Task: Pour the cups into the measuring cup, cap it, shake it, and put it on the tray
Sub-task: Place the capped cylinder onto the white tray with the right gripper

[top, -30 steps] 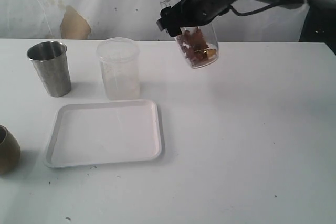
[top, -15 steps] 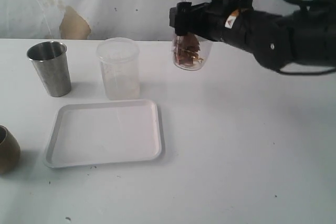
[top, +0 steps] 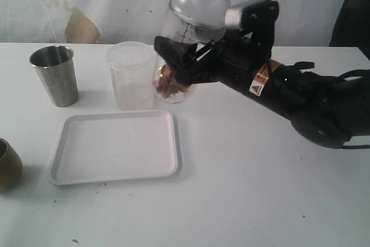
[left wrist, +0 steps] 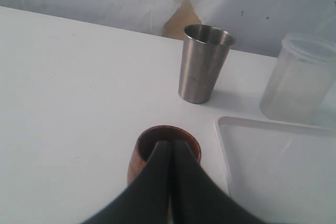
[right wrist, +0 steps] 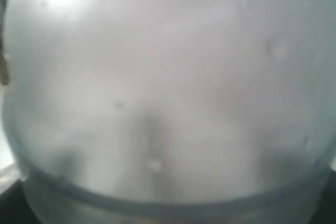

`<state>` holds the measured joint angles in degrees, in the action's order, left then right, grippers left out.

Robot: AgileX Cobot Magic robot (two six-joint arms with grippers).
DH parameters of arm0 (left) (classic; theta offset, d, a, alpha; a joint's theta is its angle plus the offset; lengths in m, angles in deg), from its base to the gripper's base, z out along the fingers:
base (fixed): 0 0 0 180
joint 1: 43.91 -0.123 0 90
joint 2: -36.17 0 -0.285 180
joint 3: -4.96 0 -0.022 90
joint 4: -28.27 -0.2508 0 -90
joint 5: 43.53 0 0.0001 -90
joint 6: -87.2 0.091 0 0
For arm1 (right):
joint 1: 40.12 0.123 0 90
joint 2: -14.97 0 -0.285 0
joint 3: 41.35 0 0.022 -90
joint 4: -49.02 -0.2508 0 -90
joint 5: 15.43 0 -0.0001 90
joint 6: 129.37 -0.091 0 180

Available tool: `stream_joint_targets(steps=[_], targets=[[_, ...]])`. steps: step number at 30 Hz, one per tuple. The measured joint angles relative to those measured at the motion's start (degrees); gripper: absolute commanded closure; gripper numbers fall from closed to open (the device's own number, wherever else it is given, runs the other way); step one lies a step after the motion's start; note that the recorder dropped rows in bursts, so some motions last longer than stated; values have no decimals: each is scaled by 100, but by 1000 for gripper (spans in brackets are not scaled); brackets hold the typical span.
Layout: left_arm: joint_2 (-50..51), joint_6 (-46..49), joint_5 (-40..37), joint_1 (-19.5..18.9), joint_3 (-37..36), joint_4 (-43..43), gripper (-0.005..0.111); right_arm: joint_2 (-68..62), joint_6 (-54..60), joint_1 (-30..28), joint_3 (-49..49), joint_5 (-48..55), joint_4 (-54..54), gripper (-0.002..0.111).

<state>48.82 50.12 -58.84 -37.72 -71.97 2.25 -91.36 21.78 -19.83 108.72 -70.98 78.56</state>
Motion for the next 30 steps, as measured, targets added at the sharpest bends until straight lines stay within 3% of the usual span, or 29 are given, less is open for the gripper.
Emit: stream_joint_targets(steps=[13, 17, 23, 30], targets=[[0, 0, 0, 0, 0, 0, 106, -976, 239, 1088, 590, 101, 419, 108], [0, 0, 0, 0, 0, 0, 106, -1363, 580, 1325, 1033, 552, 419, 108], [0, 0, 0, 0, 0, 0, 106, -1757, 853, 1514, 1609, 1456, 419, 108], [0, 0, 0, 0, 0, 0, 106, -2068, 876, 1525, 1894, 1497, 398, 108]])
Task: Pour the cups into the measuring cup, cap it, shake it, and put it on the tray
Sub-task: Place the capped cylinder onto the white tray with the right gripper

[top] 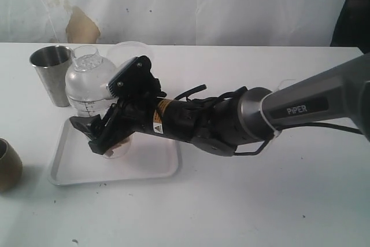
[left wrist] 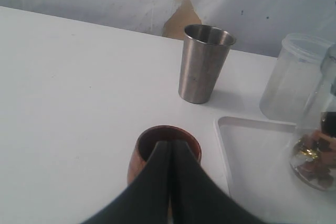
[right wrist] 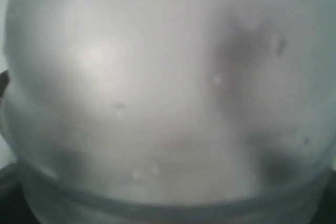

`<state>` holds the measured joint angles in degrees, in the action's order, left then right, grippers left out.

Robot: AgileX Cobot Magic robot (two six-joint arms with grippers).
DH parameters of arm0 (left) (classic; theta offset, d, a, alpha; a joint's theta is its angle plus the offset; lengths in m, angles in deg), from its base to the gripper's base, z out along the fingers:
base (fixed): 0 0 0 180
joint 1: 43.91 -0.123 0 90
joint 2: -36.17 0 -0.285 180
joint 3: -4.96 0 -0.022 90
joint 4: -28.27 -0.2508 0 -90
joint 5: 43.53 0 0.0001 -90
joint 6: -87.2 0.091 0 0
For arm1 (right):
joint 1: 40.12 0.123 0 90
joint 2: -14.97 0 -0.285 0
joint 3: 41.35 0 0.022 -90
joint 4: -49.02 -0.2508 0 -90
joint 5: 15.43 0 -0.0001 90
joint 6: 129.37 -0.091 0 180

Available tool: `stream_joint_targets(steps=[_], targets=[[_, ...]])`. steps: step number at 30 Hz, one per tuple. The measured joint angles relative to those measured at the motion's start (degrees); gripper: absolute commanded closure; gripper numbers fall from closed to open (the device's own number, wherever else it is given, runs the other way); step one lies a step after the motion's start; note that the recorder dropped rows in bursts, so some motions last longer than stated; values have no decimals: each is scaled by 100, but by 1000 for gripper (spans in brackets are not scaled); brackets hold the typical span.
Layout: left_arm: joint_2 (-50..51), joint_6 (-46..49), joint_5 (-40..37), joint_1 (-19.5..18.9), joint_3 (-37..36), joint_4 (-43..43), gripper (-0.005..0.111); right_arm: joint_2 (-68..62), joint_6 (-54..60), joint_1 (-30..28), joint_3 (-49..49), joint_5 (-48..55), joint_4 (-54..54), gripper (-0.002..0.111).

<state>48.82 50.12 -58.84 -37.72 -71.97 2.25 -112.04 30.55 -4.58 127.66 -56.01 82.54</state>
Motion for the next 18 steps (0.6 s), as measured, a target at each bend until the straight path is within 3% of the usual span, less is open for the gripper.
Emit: stream_joint_targets(steps=[8, 11, 18], targets=[[0, 0, 0, 0, 0, 0, 106, -230, 101, 0, -1, -15, -11, 108], [0, 0, 0, 0, 0, 0, 106, -242, 127, 0, -1, -24, -148, 102], [0, 0, 0, 0, 0, 0, 106, -242, 148, 0, -1, -69, -487, 58]])
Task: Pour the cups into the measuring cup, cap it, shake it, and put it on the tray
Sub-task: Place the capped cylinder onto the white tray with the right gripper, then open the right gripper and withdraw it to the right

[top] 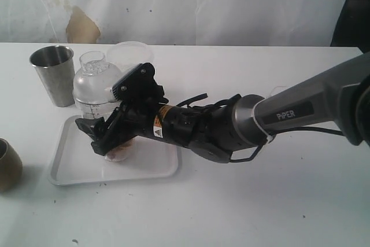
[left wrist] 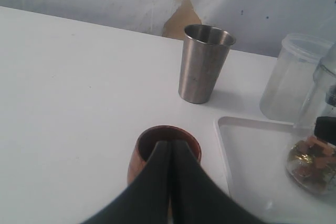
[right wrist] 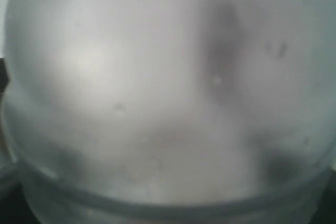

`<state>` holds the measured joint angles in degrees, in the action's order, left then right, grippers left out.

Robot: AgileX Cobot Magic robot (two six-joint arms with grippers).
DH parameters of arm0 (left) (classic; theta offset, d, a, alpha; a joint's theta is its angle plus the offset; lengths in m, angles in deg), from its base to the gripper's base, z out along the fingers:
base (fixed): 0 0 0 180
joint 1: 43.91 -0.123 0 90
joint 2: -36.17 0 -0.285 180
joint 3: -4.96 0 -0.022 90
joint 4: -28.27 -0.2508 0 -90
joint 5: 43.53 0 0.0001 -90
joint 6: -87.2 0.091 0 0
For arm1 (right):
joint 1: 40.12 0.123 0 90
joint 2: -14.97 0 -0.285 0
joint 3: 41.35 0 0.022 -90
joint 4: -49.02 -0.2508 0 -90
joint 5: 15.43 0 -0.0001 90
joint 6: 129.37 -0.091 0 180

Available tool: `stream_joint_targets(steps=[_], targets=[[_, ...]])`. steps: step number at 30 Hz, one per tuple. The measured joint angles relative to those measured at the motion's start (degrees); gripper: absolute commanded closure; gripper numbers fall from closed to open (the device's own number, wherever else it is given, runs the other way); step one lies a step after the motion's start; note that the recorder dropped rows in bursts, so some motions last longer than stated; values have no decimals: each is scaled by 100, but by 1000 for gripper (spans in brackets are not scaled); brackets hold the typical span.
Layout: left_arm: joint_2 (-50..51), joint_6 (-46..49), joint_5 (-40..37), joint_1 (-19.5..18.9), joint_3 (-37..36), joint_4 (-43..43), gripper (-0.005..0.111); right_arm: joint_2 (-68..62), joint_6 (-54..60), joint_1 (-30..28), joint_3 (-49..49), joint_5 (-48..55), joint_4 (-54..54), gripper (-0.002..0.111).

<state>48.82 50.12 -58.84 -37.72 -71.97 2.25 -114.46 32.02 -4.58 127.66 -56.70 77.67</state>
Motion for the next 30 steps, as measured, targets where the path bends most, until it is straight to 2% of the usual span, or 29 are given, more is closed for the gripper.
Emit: stream_joint_targets(steps=[1, 2, 4, 7, 13, 18, 20, 24, 30], targets=[[0, 0, 0, 0, 0, 0, 106, 0, 0, 0, 0, 0, 0, 50], [0, 0, 0, 0, 0, 0, 106, 0, 11, 0, 0, -24, -11, 46], [0, 0, 0, 0, 0, 0, 106, 0, 96, 0, 0, -58, -11, 33], [0, 0, 0, 0, 0, 0, 106, 0, 120, 0, 0, -68, -23, 26], [0, 0, 0, 0, 0, 0, 106, 0, 98, 0, 0, -68, -23, 23], [0, 0, 0, 0, 0, 0, 106, 0, 58, 0, 20, 44, -35, 13], [0, 0, 0, 0, 0, 0, 106, 13, -12, 0, 20, 194, -35, 13], [0, 0, 0, 0, 0, 0, 106, 189, -517, 0, 20, 725, 711, 13], [0, 0, 0, 0, 0, 0, 106, 322, -1390, 0, 20, 771, 1448, 13]])
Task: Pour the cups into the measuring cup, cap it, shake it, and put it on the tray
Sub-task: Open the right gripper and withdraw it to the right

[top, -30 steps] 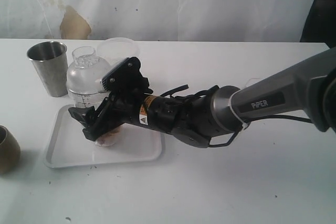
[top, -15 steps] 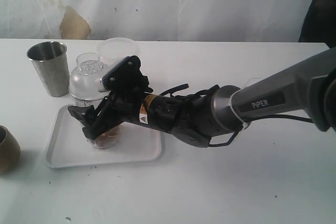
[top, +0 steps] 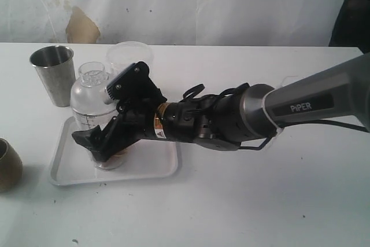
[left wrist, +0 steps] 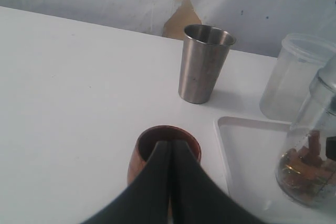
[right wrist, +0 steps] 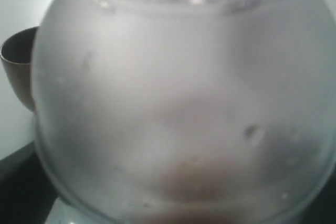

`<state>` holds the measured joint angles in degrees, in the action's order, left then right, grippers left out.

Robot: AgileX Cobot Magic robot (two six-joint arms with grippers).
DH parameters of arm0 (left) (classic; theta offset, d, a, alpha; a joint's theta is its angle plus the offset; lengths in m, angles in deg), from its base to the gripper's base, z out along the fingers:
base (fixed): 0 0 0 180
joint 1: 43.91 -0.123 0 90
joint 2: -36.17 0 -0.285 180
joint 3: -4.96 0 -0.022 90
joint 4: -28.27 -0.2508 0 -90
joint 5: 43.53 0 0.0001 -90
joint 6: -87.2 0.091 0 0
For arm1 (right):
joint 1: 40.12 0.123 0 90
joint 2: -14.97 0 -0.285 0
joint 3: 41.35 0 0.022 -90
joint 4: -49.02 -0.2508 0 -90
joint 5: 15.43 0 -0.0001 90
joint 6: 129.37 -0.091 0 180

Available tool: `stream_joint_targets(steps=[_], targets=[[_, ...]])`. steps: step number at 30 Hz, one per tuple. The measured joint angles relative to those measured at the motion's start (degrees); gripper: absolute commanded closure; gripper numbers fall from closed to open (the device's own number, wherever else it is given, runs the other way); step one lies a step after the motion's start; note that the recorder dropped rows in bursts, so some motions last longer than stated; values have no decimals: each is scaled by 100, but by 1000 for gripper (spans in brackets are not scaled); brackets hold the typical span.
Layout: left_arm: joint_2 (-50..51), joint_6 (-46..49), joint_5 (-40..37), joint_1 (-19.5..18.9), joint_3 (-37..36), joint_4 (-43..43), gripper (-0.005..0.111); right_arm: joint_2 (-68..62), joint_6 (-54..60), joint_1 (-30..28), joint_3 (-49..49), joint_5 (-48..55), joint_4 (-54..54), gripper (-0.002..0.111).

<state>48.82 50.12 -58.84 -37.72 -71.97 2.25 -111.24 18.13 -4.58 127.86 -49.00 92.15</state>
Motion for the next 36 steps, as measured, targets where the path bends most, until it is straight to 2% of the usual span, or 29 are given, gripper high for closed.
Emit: stream_joint_targets(steps=[11, 22, 27, 31, 36], targets=[[0, 0, 0, 0, 0, 0, 106, 149, -517, 0, 0, 906, 453, 13], [0, 0, 0, 0, 0, 0, 106, 826, -615, 0, -805, 1227, 578, 15], [0, 0, 0, 0, 0, 0, 106, 1148, -629, 0, -839, 2760, 588, 35], [0, 0, 0, 0, 0, 0, 106, 1259, -629, -101, -865, 3751, 588, 59], [0, 0, 0, 0, 0, 0, 106, 1305, -644, -341, -874, 4566, 563, 96]])
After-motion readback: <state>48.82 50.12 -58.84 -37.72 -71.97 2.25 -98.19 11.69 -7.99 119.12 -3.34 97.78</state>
